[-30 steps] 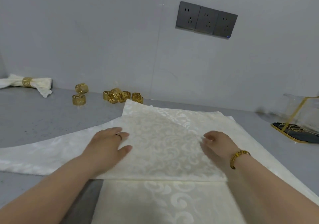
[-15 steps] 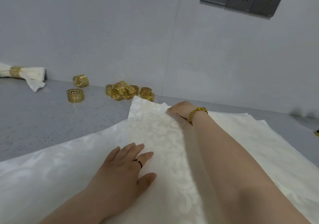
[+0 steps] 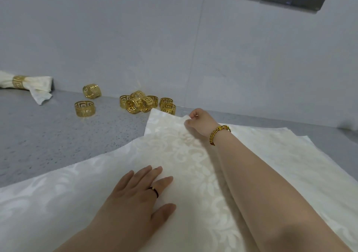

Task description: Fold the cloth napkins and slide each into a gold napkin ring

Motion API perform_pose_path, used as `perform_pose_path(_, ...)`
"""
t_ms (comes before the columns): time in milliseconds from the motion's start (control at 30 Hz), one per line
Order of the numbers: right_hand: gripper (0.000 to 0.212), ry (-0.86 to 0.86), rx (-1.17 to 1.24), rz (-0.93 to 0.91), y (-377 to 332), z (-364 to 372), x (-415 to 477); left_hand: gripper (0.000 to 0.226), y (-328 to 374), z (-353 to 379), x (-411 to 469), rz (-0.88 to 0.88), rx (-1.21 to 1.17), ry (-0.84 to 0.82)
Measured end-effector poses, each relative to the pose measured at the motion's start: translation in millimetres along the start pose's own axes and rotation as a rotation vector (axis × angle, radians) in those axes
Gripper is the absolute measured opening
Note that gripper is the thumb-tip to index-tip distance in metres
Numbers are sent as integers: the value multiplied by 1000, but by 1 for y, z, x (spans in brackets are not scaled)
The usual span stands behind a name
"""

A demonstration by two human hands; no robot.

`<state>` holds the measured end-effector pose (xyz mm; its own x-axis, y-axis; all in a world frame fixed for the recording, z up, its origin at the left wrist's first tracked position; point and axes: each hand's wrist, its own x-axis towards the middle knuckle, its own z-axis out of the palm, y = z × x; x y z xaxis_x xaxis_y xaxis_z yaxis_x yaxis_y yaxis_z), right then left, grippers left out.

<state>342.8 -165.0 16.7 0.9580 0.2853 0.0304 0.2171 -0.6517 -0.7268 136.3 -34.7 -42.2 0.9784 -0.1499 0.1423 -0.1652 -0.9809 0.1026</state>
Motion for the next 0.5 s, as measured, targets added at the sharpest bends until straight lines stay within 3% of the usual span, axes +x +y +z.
perform_pose_path(133,34,-8,18,38,3,-1,-1,74,3,-7,-3,-40,-42,-29)
perform_pose_path(267,21,-100,-26,85,-5,-4,1,87,7,-19,-3,-43,-17,17)
perform_pose_path(400,17,-162,-171,77,-16,1,-1,82,5,-16,-9,-29,-20,-34)
perform_pose_path(500,38,-152,-282,90,-20,4,-1,82,5,-14,-12,-2,46,-14)
